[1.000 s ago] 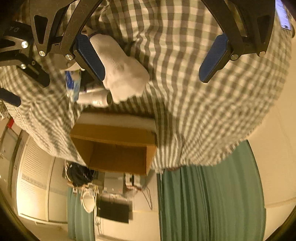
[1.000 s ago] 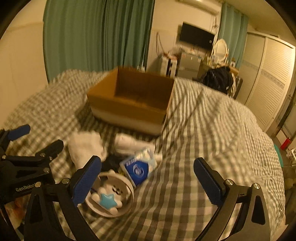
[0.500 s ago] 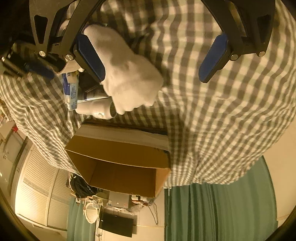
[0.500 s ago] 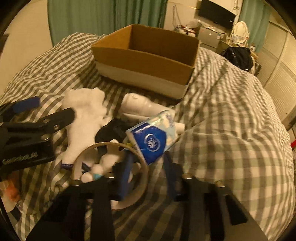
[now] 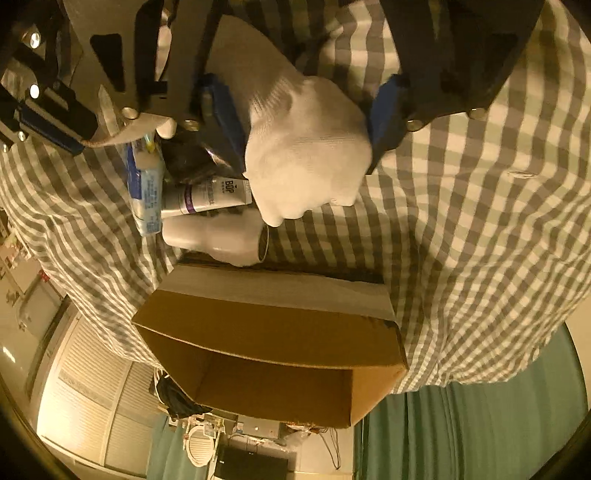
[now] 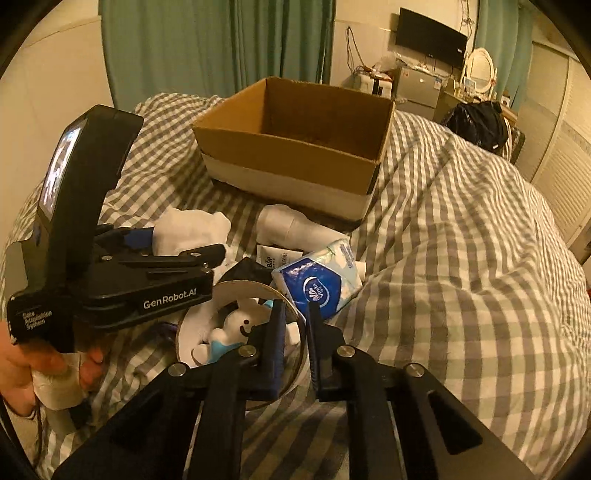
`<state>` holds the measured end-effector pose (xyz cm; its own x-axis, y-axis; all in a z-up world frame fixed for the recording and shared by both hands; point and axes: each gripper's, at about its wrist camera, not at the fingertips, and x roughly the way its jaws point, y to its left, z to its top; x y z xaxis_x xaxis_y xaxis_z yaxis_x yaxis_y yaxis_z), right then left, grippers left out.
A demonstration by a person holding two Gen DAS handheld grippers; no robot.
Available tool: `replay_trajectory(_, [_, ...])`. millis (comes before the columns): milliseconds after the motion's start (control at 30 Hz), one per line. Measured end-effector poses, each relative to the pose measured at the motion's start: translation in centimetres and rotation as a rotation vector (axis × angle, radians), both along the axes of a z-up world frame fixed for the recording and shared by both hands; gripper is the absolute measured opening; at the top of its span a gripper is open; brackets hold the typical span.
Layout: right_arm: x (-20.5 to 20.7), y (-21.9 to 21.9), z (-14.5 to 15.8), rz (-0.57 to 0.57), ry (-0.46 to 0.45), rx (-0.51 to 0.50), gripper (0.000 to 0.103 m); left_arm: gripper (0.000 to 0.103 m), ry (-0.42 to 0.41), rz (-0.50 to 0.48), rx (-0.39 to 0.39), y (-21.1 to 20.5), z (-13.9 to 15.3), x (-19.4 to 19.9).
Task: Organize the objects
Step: 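Grasp the white sock with the left tool while the right tool grasps the white ring, then carry the sock and ring into the box and open both tools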
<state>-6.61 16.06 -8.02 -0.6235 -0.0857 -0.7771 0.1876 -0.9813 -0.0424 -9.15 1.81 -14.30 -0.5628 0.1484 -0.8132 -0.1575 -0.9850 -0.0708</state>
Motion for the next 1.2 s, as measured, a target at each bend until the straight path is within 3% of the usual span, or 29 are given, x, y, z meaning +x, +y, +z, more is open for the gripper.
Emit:
replay_trajectory(267, [1.4, -0.1, 2.9, -0.015, 0.087, 0.045, 0.006, 0.052, 0.042, 0.020, 0.016, -1.4, 3.0, 2.1])
replay_trajectory(700, [1.4, 1.8, 9.4, -0.052, 0.234, 0.027, 0.006, 0.052, 0.217, -0.002, 0.011, -1.7, 11.8, 3.9])
replay_trajectory(1000, [-4.7, 2.6, 15.6, -0.030, 0.332, 0.020, 0.006, 0.052, 0.304, -0.008, -0.030, 0.0, 16.4, -1.8])
replay_trajectory(1200, [-10.9, 2.7, 16.5, -0.019, 0.333, 0.033, 0.006, 0.052, 0.369, 0.021, -0.101, 1.2, 17.0, -6.6])
